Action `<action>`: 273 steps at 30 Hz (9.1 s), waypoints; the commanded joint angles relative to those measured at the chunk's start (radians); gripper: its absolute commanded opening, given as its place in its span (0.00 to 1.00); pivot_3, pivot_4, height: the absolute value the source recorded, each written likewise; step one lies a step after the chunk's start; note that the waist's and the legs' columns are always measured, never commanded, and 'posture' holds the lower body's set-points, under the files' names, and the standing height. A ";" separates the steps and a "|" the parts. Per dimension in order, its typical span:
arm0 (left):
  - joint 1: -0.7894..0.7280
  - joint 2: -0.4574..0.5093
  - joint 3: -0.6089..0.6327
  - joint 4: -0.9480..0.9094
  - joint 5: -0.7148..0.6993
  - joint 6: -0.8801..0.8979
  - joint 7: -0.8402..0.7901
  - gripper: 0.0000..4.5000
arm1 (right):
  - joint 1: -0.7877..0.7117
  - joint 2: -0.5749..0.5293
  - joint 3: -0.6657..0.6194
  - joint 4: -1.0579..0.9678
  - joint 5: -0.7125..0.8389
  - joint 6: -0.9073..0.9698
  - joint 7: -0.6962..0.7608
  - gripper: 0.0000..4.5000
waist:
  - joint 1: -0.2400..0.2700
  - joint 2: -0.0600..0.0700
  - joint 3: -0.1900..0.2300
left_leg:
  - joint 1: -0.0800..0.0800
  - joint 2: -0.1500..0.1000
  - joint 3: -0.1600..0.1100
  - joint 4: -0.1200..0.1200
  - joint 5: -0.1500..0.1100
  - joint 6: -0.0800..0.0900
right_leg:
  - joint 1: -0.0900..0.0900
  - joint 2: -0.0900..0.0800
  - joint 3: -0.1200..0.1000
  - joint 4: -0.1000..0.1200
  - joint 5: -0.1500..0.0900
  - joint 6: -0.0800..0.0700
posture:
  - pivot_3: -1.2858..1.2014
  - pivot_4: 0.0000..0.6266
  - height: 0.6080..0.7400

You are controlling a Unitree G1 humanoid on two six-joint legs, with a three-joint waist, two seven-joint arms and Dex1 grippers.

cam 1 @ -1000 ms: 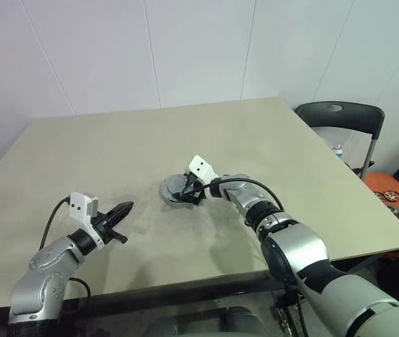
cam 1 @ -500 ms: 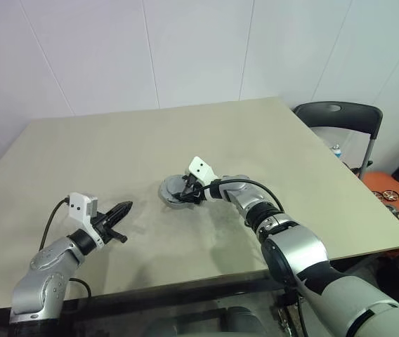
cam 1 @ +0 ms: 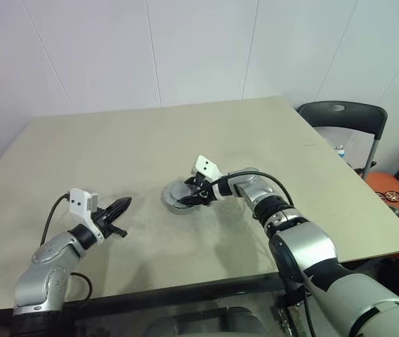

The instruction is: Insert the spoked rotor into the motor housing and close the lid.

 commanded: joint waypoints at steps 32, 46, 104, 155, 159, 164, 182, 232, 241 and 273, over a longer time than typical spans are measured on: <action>-0.028 0.018 0.013 0.004 0.017 -0.032 -0.010 0.00 | 0.008 -0.015 -0.058 -0.027 0.105 -0.064 0.111 0.74 | -0.001 0.001 0.001 | -0.004 0.000 0.001 0.000 0.001 -0.001 | -0.005 0.000 0.001 0.003 0.000 0.000 | 0.52 0.00 1.00; -0.031 0.013 0.012 0.005 0.020 -0.036 -0.006 0.00 | -0.013 -0.030 -0.006 -0.055 0.072 -0.133 0.238 0.74 | -0.003 0.001 0.001 | -0.004 0.001 0.001 0.000 0.001 -0.001 | -0.006 0.000 0.001 0.003 0.000 0.000 | 0.52 0.00 1.00; -0.076 -0.001 -0.013 -0.071 -0.018 0.025 -0.007 0.00 | 0.069 -0.102 0.123 -0.003 -0.044 -0.076 0.254 0.74 | 0.033 0.001 -0.003 | 0.002 -0.001 0.000 0.001 0.000 -0.001 | 0.002 -0.001 0.000 0.001 0.000 0.000 | 0.52 0.00 1.00; -0.462 -0.075 -0.367 0.335 0.185 0.064 -0.284 0.00 | 0.116 -0.099 0.113 -0.044 -0.012 -0.028 0.192 0.74 | 0.027 0.000 -0.005 | 0.002 -0.001 0.000 0.002 0.000 0.000 | 0.002 -0.001 0.000 0.001 0.000 0.001 | 0.52 0.00 1.00; -0.466 -0.069 -0.365 0.333 0.194 0.052 -0.286 0.00 | 0.109 -0.091 0.106 -0.047 -0.001 0.005 0.206 0.74 | 0.028 0.000 -0.005 | 0.002 -0.001 0.000 0.002 0.000 0.000 | 0.002 -0.001 0.000 0.001 0.000 0.001 | 0.52 0.00 1.00; -0.465 -0.062 -0.364 0.333 0.201 0.041 -0.292 0.00 | 0.101 -0.088 0.106 -0.057 0.006 0.027 0.210 0.74 | 0.028 0.000 -0.005 | 0.002 -0.001 0.000 0.002 0.000 0.000 | 0.002 -0.001 0.000 0.001 0.000 0.001 | 0.52 0.00 1.00; -0.459 -0.053 -0.437 0.394 0.289 0.035 -0.289 0.00 | 0.104 -0.101 0.098 -0.075 0.012 0.040 0.188 0.74 | 0.031 0.002 -0.007 | 0.003 -0.001 0.000 0.002 0.000 0.000 | 0.004 -0.001 0.000 0.001 0.000 0.001 | 0.52 0.00 1.00; -0.454 -0.062 -0.410 0.375 0.293 -0.002 -0.293 0.00 | 0.096 -0.241 -0.002 -0.455 0.329 1.167 0.384 0.99 | 0.030 0.003 -0.006 | -0.002 0.000 -0.001 0.002 0.000 0.001 | -0.001 -0.002 0.000 0.002 -0.001 0.001 | 0.52 0.00 1.00; -0.415 -0.036 -0.383 0.323 0.277 0.014 -0.290 0.00 | 0.257 -0.222 0.006 -0.755 0.428 1.318 0.189 0.99 | 0.026 0.003 -0.006 | -0.003 0.000 0.000 0.003 0.000 0.001 | -0.002 -0.002 0.000 0.002 -0.001 0.002 | 0.52 0.00 1.00; -0.390 -0.027 -0.352 0.315 0.272 -0.002 -0.245 0.00 | 0.220 -0.040 -0.174 -0.599 0.535 1.334 -0.310 0.99 | 0.018 0.001 -0.007 | 0.000 0.001 0.000 0.003 0.000 0.001 | 0.001 -0.001 0.000 0.002 -0.001 0.002 | 0.52 0.00 1.00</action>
